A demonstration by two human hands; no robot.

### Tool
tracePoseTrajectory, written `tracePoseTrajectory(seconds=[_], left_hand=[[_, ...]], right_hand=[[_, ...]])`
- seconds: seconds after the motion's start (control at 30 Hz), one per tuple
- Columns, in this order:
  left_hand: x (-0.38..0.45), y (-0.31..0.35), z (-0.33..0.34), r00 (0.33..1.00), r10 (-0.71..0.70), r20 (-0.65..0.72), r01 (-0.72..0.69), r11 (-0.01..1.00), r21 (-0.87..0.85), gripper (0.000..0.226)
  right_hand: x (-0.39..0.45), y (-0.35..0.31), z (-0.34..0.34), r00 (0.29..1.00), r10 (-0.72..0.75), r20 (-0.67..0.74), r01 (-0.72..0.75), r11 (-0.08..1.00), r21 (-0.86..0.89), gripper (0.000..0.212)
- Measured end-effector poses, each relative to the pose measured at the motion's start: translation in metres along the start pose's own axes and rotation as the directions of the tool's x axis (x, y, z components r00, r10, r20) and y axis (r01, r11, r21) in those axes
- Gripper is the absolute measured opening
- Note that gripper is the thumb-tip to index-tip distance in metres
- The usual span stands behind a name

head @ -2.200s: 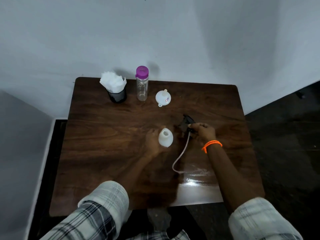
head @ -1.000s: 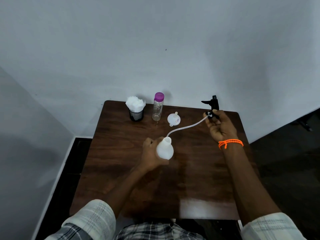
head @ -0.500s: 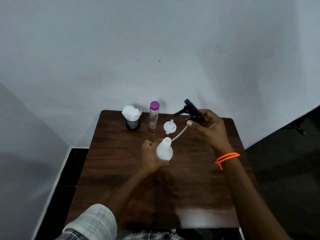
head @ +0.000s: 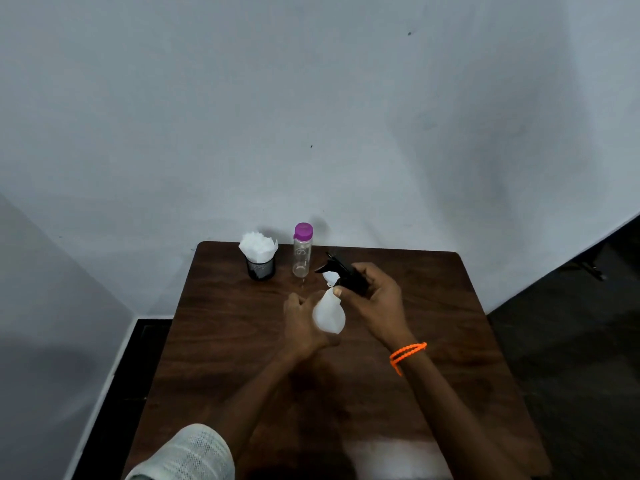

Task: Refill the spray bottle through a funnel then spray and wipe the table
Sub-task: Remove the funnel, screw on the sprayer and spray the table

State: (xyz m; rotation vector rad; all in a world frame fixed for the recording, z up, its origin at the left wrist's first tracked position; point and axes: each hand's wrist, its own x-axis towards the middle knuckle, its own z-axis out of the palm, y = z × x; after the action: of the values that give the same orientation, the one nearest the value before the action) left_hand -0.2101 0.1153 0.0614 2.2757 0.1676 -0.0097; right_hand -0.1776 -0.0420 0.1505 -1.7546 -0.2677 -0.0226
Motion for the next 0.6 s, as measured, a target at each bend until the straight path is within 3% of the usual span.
tracePoseTrajectory(seconds=[0.6], left_hand=[[0.011, 0.010, 0.005, 1.000, -0.012, 0.021, 0.013, 0.999, -0.052, 0.106]], right_hand=[[0.003, 0.021, 0.017, 0.992, -0.002, -0.124, -0.019, 0.985, -0.172, 0.031]])
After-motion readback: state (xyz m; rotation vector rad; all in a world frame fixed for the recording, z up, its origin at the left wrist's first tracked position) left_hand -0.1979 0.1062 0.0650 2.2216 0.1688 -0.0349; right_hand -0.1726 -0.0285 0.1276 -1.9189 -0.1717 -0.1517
